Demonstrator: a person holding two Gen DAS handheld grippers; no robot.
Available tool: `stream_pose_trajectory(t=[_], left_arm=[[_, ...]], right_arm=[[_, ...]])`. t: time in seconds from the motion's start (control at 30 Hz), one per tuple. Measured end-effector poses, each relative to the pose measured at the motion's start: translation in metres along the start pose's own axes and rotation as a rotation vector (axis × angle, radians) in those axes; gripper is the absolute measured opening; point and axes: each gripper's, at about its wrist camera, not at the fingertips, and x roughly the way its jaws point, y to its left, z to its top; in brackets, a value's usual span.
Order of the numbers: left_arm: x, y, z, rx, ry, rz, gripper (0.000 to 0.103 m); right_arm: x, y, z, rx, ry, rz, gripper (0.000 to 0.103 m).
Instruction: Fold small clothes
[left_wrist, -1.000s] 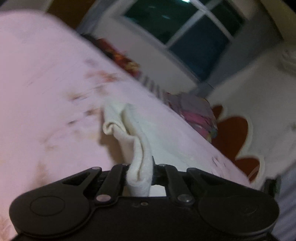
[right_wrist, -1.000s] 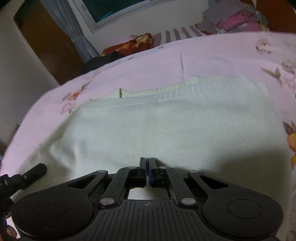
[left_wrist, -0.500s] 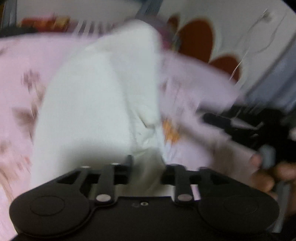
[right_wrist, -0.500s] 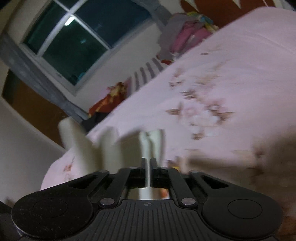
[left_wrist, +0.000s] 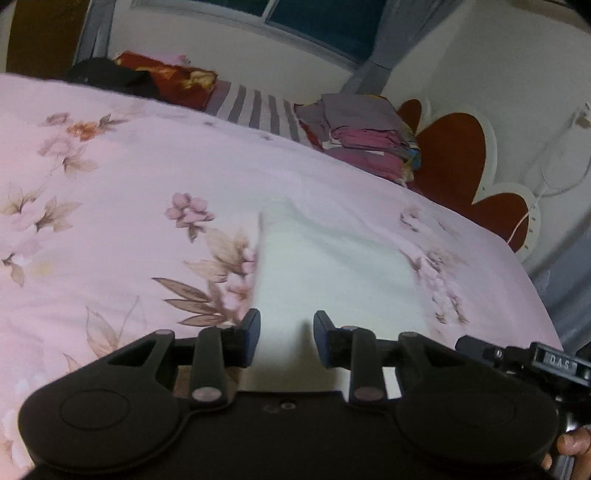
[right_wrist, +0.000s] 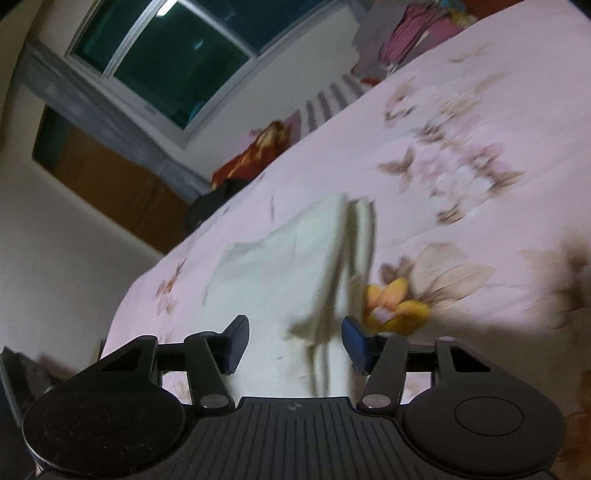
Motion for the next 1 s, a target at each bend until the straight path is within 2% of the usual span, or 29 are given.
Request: stream_pose_trajectory(t=[0.17, 0.37, 0.43, 0.47, 0.5, 0.6, 0.73, 0.8, 0.9, 1.0], left_arm=[[0.014, 0.013, -0.009, 0.003, 0.073, 0.006, 0.032], [0.016, 0.026, -0.013, 0.003, 0.078, -0.041, 0.029], [0.021, 0.027, -0.013, 0.002, 0.103, -0.066, 0.029], [0.024, 0.028, -0.014, -0.002, 0.114, -0.08, 0.029], [0.026, 0.029, -0.014, -0.008, 0.123, -0.088, 0.03], [0.024, 0.027, -0.014, -0.016, 0.127, -0.098, 0.029], [0.018, 0.016, -0.018, -0.023, 0.151, -0.14, 0.029], [0.016, 0.004, -0.027, 0.015, 0.165, -0.131, 0.029], [0.014, 0.001, -0.032, 0.018, 0.165, -0.112, 0.031], [0.006, 0.009, -0.02, 0.013, 0.128, -0.122, 0.031]], right_arm=[[0.027, 0.005, -0.007, -0.006, 0.063, -0.042, 0.056], [0.045, 0.017, -0.01, -0.043, 0.079, -0.078, 0.056], [0.054, 0.021, -0.01, -0.059, 0.089, -0.104, 0.045], [0.059, 0.023, -0.01, -0.068, 0.101, -0.128, 0.031], [0.063, 0.025, -0.01, -0.077, 0.111, -0.155, 0.023], [0.065, 0.03, -0.008, -0.105, 0.119, -0.184, 0.014], [0.048, 0.031, 0.003, -0.134, 0.129, -0.199, 0.011], [0.044, 0.02, 0.01, -0.121, 0.158, -0.198, 0.011], [0.051, 0.004, 0.011, -0.081, 0.212, -0.166, 0.011], [0.046, 0.009, 0.01, -0.114, 0.194, -0.159, 0.013]])
